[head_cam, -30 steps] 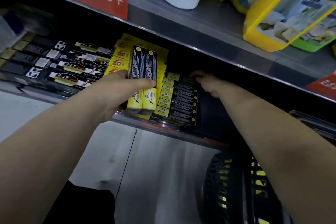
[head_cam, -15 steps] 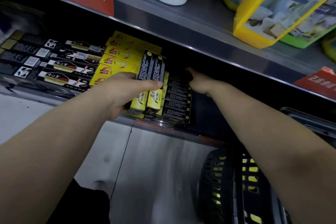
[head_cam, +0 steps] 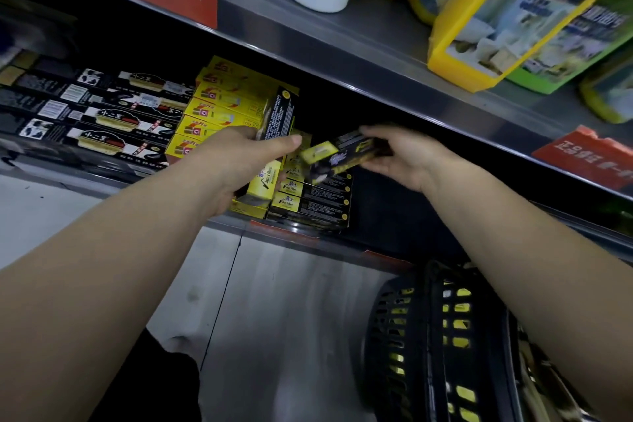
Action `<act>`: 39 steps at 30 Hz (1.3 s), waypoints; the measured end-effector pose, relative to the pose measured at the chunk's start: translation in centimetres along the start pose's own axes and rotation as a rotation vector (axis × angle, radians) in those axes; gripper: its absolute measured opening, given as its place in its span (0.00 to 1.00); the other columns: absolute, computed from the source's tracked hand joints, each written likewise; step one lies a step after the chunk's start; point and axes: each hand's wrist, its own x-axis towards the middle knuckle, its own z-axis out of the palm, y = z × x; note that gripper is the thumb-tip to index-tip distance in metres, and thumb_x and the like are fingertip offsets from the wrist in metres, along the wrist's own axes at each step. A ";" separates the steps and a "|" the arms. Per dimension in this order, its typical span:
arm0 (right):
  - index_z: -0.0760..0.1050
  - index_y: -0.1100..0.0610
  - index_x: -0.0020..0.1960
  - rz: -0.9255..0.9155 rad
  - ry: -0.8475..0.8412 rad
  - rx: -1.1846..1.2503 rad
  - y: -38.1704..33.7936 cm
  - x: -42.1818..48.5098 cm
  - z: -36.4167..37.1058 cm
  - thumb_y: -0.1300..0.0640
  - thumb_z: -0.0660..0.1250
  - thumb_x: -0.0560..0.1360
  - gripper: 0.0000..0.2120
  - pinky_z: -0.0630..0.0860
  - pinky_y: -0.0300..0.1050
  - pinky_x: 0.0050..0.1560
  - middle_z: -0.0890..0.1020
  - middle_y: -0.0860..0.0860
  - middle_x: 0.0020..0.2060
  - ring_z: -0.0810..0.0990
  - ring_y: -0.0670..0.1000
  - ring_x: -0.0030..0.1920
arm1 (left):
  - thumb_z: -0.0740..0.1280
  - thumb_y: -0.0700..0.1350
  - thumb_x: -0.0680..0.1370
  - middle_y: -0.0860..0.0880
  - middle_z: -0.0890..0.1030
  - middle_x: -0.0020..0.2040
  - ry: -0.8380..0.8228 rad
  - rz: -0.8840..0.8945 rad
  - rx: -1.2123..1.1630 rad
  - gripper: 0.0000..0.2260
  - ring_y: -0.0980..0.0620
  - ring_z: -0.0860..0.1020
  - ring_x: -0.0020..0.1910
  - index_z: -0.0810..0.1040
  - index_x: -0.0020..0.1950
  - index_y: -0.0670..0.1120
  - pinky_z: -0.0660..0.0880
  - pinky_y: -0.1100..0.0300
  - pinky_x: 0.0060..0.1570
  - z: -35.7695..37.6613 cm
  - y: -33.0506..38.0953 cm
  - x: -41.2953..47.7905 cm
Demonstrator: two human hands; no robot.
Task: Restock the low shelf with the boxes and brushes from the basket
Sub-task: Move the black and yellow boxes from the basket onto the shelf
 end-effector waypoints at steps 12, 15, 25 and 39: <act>0.67 0.58 0.67 -0.110 0.332 -0.212 1.5 8.7 -0.1 0.53 0.62 0.79 0.19 0.73 0.42 0.61 0.74 0.55 0.64 0.74 0.51 0.58 | 0.76 0.57 0.65 0.45 0.75 0.64 0.105 0.065 0.072 0.31 0.44 0.76 0.61 0.70 0.65 0.50 0.72 0.47 0.61 -0.7 -0.9 1.4; 0.67 0.59 0.67 -0.122 0.289 -0.450 2.6 9.8 0.8 0.54 0.60 0.80 0.18 0.72 0.41 0.50 0.74 0.57 0.63 0.73 0.52 0.55 | 0.75 0.58 0.65 0.49 0.80 0.55 0.095 0.062 0.097 0.20 0.50 0.82 0.51 0.68 0.47 0.55 0.76 0.48 0.56 -1.0 -1.1 1.6; 0.58 0.54 0.74 -0.090 0.144 -0.956 3.7 10.4 0.7 0.57 0.55 0.81 0.22 0.70 0.43 0.57 0.71 0.57 0.67 0.72 0.56 0.63 | 0.73 0.57 0.69 0.60 0.70 0.35 0.146 0.099 0.178 0.27 0.59 0.74 0.41 0.71 0.65 0.51 0.73 0.66 0.40 0.1 -0.9 1.7; 0.43 0.56 0.77 -0.198 0.011 -1.229 1.2 7.5 2.3 0.56 0.62 0.79 0.36 0.68 0.39 0.55 0.68 0.58 0.70 0.71 0.56 0.64 | 0.73 0.57 0.69 0.51 0.82 0.43 0.122 0.127 0.292 0.21 0.65 0.78 0.37 0.69 0.55 0.50 0.64 0.64 0.41 -0.6 -0.9 1.4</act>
